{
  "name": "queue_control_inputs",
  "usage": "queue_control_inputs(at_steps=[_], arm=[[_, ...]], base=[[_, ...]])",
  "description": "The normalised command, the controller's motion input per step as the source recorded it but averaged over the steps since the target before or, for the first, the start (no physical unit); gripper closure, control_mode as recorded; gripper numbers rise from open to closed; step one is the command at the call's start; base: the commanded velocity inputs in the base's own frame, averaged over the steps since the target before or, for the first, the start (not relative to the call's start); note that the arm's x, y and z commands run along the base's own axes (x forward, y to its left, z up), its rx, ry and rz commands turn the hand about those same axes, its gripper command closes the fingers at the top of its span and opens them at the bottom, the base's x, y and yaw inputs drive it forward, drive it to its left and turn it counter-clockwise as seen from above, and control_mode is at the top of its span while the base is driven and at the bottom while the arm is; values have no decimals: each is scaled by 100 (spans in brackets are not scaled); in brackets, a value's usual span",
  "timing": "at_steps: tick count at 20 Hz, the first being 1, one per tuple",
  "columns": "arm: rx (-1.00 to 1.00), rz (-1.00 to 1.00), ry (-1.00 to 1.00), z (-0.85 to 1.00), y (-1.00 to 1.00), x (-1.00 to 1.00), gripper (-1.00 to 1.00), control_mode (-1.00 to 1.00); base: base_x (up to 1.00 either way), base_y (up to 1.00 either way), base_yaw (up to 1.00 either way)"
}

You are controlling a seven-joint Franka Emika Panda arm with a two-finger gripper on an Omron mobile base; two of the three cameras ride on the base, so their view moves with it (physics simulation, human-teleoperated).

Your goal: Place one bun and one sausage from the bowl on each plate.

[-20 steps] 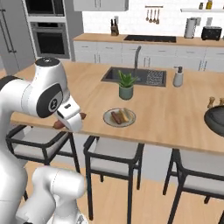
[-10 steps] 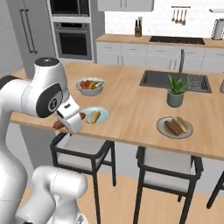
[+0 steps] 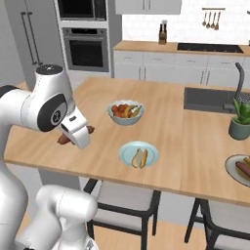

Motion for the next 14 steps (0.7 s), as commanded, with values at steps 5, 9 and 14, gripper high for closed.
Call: queue_control_inputs(at_steps=[5,9,14], arm=[[0,-3,5,-8,-30,60,100,-100],[0,0,7,-51,-91,100,100,-100],[-8,7,1,-78,-52,100,100,-100]], base=[[40,0,-6],[0,0,0],[0,0,0]])
